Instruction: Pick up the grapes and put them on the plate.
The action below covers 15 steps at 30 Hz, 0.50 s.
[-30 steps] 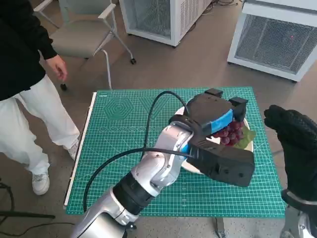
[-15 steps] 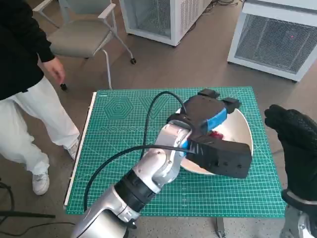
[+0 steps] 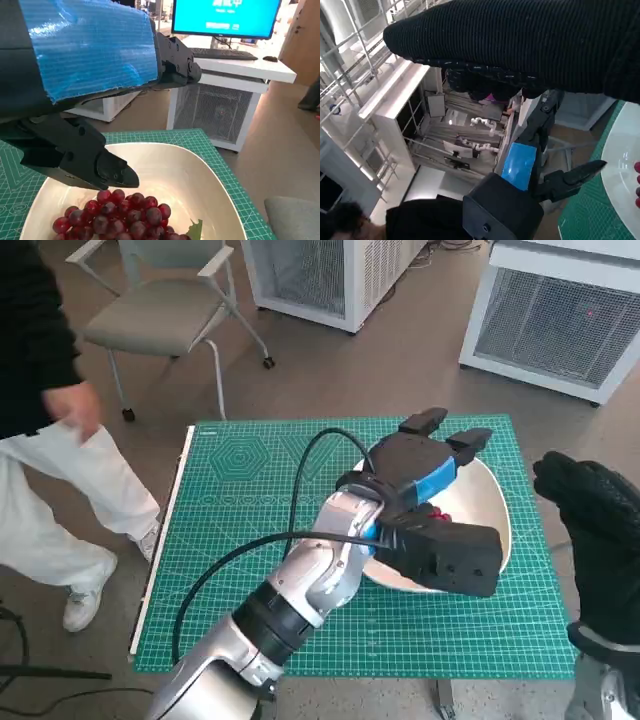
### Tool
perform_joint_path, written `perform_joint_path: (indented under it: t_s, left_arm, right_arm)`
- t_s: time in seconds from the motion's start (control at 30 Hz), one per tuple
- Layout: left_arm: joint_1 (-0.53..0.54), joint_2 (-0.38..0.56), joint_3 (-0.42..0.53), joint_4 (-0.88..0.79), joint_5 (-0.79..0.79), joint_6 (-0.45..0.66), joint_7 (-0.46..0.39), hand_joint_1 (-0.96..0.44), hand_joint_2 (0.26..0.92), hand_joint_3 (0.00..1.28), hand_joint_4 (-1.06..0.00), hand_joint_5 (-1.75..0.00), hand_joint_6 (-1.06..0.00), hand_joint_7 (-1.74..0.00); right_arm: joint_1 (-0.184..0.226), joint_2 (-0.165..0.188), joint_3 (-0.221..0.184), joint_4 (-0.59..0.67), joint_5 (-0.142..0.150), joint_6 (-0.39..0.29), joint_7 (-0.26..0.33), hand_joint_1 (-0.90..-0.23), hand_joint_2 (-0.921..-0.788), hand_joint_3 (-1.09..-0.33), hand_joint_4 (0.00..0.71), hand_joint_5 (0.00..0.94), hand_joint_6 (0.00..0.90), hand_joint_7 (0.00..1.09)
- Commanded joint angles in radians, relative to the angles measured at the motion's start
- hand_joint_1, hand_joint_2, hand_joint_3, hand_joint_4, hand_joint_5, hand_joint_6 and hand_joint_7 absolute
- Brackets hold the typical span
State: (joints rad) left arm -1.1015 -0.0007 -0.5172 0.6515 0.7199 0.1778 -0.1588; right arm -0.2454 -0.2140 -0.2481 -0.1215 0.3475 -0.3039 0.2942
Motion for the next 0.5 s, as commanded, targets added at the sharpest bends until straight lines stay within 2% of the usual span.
perform_joint_path:
  t_s: [0.03,0.33,0.5]
  left_arm:
    - [-0.001,0.025,0.013,-0.039,-0.011,0.004,-0.017,-0.15,0.804,0.05,0.0,0.0,-0.19,0.0]
    - [0.108,0.138,0.068,-0.203,-0.045,-0.048,-0.015,-0.25,0.842,0.05,0.0,0.0,-0.18,0.0]
    - [0.225,0.204,0.138,-0.293,-0.078,-0.116,0.063,-0.33,0.863,0.04,0.0,0.0,-0.18,0.0]
  right_arm:
    - [0.015,-0.001,0.006,0.012,-0.008,0.007,0.002,-0.618,-0.921,-0.697,0.352,0.007,-0.001,0.74]
    - [0.018,-0.001,0.011,0.005,-0.009,0.011,0.0,-0.624,-0.921,-0.694,0.353,0.007,-0.001,0.73]
    - [0.019,-0.006,0.012,0.007,-0.014,0.006,0.002,-0.625,-0.921,-0.691,0.355,0.009,-0.001,0.7]
